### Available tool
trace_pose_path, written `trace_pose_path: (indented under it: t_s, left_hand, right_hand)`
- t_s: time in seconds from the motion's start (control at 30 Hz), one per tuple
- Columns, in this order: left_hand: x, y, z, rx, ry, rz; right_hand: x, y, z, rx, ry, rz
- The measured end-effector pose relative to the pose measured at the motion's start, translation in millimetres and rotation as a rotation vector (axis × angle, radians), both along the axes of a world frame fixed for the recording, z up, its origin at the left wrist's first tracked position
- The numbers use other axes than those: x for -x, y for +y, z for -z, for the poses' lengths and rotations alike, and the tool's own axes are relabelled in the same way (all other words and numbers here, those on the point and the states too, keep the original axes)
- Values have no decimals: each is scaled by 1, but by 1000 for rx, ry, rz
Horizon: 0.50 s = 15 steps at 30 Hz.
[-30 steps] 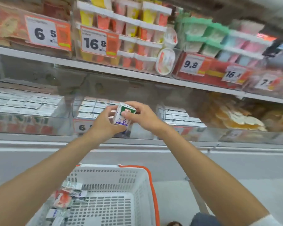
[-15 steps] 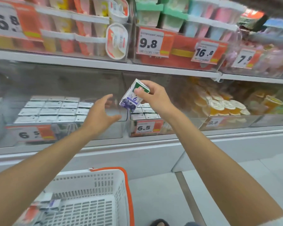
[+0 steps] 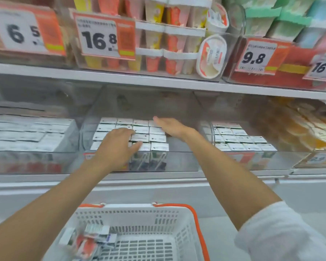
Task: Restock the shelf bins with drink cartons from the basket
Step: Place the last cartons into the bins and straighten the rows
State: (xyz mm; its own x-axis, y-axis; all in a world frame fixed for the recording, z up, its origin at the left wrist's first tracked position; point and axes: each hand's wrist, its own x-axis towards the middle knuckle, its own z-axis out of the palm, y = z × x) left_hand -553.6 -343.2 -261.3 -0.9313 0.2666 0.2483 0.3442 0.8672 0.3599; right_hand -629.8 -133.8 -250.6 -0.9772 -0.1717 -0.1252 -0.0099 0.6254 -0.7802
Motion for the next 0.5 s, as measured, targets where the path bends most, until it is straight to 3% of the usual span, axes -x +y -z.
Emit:
trace_pose_path:
  t_s: [0.07, 0.13, 0.23, 0.37, 0.43, 0.5]
  left_hand:
    - [1, -1, 0, -45, -4, 10]
    - [-1, -4, -2, -141, -35, 31]
    - [-15, -13, -5, -255, 21, 41]
    - [-59, -40, -2, -241, 167, 33]
    - [-86, -62, 15, -235, 76, 40]
    - [-114, -92, 43, -231, -101, 20]
  right_hand:
    - [0, -6, 7, 59, -107, -20]
    - [-6, -9, 1, 89, -33, 7]
    - [-32, -16, -9, 52, 305, 119]
    - [-101, -53, 2, 85, 742, 151]
    - [-133, -76, 27, 112, 740, 80]
    - [-157, -99, 69, 54, 581, -24]
